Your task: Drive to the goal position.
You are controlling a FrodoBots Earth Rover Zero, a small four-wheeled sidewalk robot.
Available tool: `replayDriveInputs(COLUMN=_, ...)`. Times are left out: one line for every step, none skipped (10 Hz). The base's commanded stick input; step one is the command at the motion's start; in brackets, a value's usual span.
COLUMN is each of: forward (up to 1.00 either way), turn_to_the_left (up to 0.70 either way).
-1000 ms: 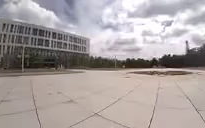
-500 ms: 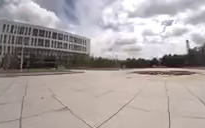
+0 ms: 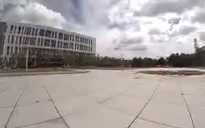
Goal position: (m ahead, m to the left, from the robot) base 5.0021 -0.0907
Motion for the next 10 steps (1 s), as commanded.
replayDriveInputs(forward=0.7, turn_to_the_left=0.1)
replayDriveInputs(forward=0.7, turn_to_the_left=0.14)
replayDriveInputs(forward=0.7, turn_to_the_left=0.07)
replayDriveInputs(forward=0.7, turn_to_the_left=0.0)
replayDriveInputs(forward=0.7, turn_to_the_left=-0.02)
replayDriveInputs(forward=0.7, turn_to_the_left=-0.12)
replayDriveInputs(forward=0.7, turn_to_the_left=-0.35)
replayDriveInputs(forward=0.7, turn_to_the_left=-0.22)
replayDriveInputs(forward=0.7, turn_to_the_left=0.0)
replayDriveInputs(forward=0.7, turn_to_the_left=0.0)
